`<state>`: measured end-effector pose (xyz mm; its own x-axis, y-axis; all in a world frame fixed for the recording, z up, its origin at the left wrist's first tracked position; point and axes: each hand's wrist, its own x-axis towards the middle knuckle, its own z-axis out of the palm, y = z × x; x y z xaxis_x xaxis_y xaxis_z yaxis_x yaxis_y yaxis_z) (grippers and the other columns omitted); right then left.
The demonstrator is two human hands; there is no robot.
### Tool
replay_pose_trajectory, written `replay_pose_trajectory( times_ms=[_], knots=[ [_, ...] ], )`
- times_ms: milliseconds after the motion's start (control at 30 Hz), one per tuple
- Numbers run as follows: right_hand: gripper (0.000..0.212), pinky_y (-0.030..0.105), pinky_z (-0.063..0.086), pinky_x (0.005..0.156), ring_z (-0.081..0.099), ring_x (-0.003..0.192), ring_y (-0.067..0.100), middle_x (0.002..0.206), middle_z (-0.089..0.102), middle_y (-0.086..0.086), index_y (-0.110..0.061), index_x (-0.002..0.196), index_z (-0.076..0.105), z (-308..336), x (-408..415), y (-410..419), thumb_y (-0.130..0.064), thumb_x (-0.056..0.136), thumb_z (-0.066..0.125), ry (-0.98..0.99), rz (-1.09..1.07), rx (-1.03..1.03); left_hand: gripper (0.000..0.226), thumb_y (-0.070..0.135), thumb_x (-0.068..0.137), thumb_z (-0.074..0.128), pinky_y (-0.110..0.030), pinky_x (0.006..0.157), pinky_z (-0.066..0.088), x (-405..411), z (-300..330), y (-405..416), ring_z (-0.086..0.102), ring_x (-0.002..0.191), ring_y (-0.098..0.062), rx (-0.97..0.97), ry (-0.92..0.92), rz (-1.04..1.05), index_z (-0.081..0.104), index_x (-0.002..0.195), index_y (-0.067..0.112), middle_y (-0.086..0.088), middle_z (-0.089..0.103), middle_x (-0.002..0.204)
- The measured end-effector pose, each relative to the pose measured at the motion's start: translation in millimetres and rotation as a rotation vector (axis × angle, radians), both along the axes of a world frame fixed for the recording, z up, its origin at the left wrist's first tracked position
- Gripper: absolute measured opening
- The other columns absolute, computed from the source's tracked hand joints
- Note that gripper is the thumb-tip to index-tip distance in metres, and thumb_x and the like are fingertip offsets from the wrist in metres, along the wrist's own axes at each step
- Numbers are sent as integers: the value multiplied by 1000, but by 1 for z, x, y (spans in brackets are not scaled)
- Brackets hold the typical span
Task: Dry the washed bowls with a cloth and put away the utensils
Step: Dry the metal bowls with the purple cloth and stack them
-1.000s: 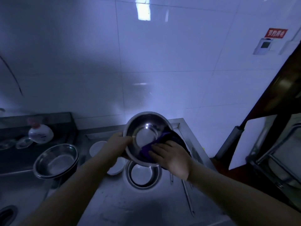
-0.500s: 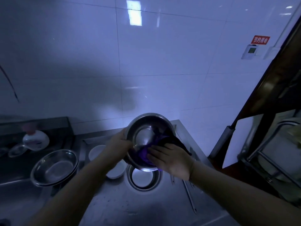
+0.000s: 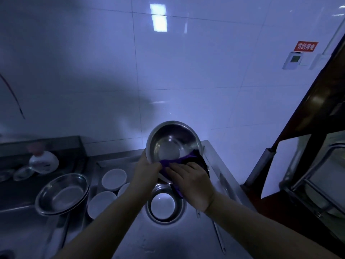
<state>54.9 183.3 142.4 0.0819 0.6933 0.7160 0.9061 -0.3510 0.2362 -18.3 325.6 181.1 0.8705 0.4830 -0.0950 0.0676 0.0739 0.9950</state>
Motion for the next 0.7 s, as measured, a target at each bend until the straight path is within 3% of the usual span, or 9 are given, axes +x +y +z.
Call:
replay_pose_trajectory(
  times_ms=[167,267,333,433,533,600,700],
  knots=[
    [28,28,53,76,68,98,17,109,72,5,-12,105,73,-5,47,-40,-16,96,46,-105,199,-192,42,-12,72,52,-29,44,51,11,10,-14,66,53,-24,42,22,-81,66,83,26,-8,69,63],
    [25,33,54,79,67,102,23,112,70,9,-11,106,73,4,86,-66,-16,88,57,-212,269,-287,45,-14,66,52,-26,39,48,25,19,-23,63,47,-18,98,93,-108,63,95,18,-4,66,58],
    [26,34,54,80,67,102,25,113,69,10,-11,105,74,7,105,-83,-15,92,52,-238,304,-295,43,-10,68,52,-24,37,47,35,28,-28,62,46,-19,122,148,-192,60,102,15,-6,66,59],
    [40,30,53,75,69,94,23,107,72,8,-12,98,76,4,116,-94,-13,98,36,-214,303,-204,44,3,66,60,-26,43,47,50,32,-45,64,60,-24,175,179,-145,57,108,16,-15,67,78],
    [27,28,52,67,71,81,20,94,74,6,-13,90,76,0,112,-91,-18,94,51,-101,200,-8,36,0,74,68,-13,49,47,64,17,-89,65,66,-8,335,118,52,54,105,8,-7,65,80],
    [19,30,52,68,70,83,19,95,74,7,-12,93,75,-5,104,-86,-22,92,59,-15,152,86,34,-6,78,62,-12,51,48,72,4,-118,67,67,-8,257,50,160,52,107,8,-7,66,82],
    [25,33,53,72,69,90,17,101,73,6,-11,103,73,-13,96,-89,-29,96,57,55,153,115,36,-9,80,52,-29,54,55,78,-1,-132,68,76,-29,17,-27,249,53,111,9,-19,67,90]
  ],
)
